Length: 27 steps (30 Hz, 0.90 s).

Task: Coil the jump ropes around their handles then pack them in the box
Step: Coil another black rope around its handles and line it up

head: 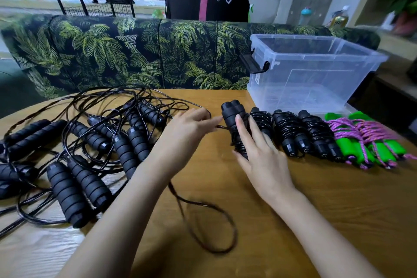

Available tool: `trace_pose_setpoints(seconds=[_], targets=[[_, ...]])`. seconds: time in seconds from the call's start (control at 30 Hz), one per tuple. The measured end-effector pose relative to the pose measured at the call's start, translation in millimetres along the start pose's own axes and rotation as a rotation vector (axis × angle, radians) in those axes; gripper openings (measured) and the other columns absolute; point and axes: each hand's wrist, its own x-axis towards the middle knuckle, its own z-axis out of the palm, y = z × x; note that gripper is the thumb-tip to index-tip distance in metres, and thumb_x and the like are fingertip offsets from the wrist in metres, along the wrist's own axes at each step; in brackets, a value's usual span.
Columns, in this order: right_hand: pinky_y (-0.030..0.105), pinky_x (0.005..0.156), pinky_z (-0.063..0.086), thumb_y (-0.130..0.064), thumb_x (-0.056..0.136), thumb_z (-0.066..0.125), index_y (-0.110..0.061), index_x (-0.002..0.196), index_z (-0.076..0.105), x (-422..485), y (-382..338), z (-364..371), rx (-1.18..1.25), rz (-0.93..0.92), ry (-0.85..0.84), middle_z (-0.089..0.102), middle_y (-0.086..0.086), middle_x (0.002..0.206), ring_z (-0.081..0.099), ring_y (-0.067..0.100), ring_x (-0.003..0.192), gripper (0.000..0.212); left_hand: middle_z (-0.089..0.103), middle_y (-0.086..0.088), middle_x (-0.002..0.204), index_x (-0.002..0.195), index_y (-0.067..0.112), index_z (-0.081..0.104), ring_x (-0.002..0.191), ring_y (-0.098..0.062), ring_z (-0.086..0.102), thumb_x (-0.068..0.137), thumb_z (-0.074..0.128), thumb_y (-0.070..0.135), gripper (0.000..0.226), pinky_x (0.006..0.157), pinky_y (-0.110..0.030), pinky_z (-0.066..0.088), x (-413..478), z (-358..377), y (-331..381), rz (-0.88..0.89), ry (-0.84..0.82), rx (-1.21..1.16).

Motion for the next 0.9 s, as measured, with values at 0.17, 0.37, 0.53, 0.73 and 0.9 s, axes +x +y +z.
trace_pose_setpoints(seconds=[0.17, 0.37, 0.53, 0.73, 0.9], targets=[[0.041, 0.067, 0.059, -0.032, 0.088, 0.070, -0.026, 0.156, 0.022, 0.6, 1.2, -2.7, 0.158, 0.083, 0.000, 0.037, 0.010, 0.156, 0.058, 0.031, 0.123, 0.083, 0.070, 0.000, 0.096, 0.129, 0.016, 0.063, 0.087, -0.027, 0.064, 0.095, 0.036, 0.037, 0.048, 0.078, -0.041, 0.049, -5.7, 14.9, 20.8, -0.110, -0.002, 0.222], [0.017, 0.104, 0.040, -0.025, 0.089, 0.071, -0.045, 0.148, 0.018, -5.8, 0.8, 6.9, 0.685, 0.170, -0.030, 0.033, -0.013, 0.156, 0.038, -0.001, 0.136, 0.082, 0.060, 0.001, 0.136, 0.151, 0.017, 0.037, 0.126, -0.012, 0.055, 0.096, 0.040, 0.043, 0.061, 0.106, -0.030, 0.042, -20.8, 28.8, 21.8, -0.468, -0.140, -0.547], [0.004, 0.099, 0.032, -0.007, 0.090, 0.069, -0.035, 0.147, 0.031, -10.4, -4.2, 11.8, 1.092, 0.238, -0.126, 0.051, -0.042, 0.128, 0.045, -0.017, 0.122, 0.075, 0.059, 0.003, 0.133, 0.148, 0.008, 0.037, 0.122, -0.005, 0.055, 0.100, 0.048, 0.016, 0.050, 0.108, -0.022, 0.041, -18.7, 29.8, 18.9, -0.596, -0.159, -0.866], [0.013, 0.110, 0.029, -0.019, 0.092, 0.066, -0.032, 0.150, 0.032, -12.1, -8.8, 10.7, 1.161, 0.194, -0.147, 0.036, -0.024, 0.146, 0.032, -0.007, 0.138, 0.068, 0.069, 0.008, 0.117, 0.133, 0.016, 0.051, 0.109, -0.001, 0.063, 0.093, 0.052, 0.022, 0.041, 0.092, -0.019, 0.049, -18.6, 22.0, 25.9, -0.650, -0.078, -1.175], [0.017, 0.114, 0.025, -0.025, 0.094, 0.057, -0.024, 0.153, 0.032, -15.0, -18.6, 17.3, 0.788, 0.068, 0.007, 0.028, -0.008, 0.151, 0.027, -0.002, 0.139, 0.063, 0.073, -0.003, 0.107, 0.128, 0.013, 0.058, 0.098, -0.011, 0.069, 0.088, 0.065, 0.016, 0.041, 0.087, -0.025, 0.055, -21.3, 24.9, 26.8, -0.768, 0.094, -1.137]])
